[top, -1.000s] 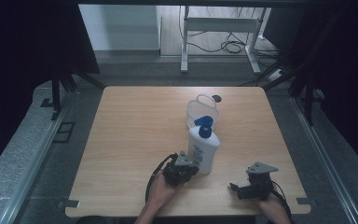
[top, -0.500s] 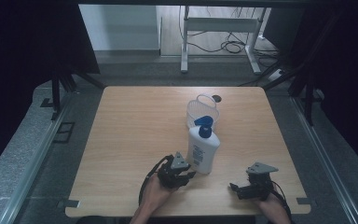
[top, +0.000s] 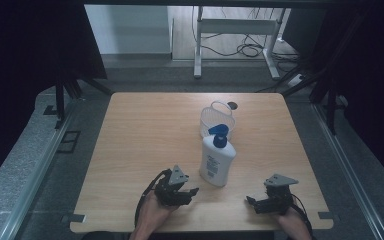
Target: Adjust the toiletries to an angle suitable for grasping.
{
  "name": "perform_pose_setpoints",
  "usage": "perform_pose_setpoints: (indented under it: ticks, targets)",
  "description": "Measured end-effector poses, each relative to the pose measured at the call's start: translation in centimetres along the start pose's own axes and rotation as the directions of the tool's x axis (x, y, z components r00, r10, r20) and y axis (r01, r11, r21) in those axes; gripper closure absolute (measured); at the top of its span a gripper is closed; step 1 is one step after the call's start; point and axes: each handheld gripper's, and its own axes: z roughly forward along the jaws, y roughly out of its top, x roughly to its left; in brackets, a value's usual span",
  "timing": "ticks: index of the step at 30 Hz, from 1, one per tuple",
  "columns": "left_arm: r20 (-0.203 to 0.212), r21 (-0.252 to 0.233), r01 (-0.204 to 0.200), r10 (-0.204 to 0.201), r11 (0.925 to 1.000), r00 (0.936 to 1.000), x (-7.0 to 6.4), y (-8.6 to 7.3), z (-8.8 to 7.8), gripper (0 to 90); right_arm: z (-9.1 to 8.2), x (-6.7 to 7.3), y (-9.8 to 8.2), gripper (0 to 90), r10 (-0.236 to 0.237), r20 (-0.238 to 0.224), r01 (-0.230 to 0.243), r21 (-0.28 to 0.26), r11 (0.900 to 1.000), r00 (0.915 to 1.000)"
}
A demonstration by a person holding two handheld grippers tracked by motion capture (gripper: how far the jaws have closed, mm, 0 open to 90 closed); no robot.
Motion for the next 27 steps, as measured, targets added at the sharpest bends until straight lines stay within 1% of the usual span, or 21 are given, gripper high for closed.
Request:
perform_pose_setpoints:
  ticks: [7, 13, 18, 23, 27]
  targets:
    - [-0.035, 0.005, 0.016, -0.016, 0.9999, 0.9993, 0.1, -1.2, -1.0, 31.9, 0.0, 0.0, 0.0, 0.0, 0.001, 0.000, -0.001, 0.000, 1.000, 1.0000]
    - [-0.061, 0.000, 0.051, -0.050, 0.9987, 0.9969, 0.2, -2.4, -1.9, 25.0, 0.0, 0.0, 0.0, 0.0, 0.002, 0.001, -0.002, 0.000, 1.000, 1.0000]
    - [-0.083, -0.001, 0.078, -0.078, 0.9969, 0.9935, 0.4, -3.6, -2.6, 19.2, 0.0, 0.0, 0.0, 0.0, 0.002, 0.001, -0.002, 0.000, 1.000, 1.0000]
    - [-0.099, 0.006, 0.095, -0.094, 0.9955, 0.9906, 0.5, -4.6, -2.8, 14.4, 0.0, 0.0, 0.0, 0.0, 0.002, 0.001, -0.002, 0.000, 1.000, 1.0000]
    - [-0.101, 0.018, 0.109, -0.107, 0.9938, 0.9891, 0.6, -5.3, -2.7, 13.2, 0.0, 0.0, 0.0, 0.0, 0.002, 0.001, -0.002, 0.000, 1.000, 1.0000]
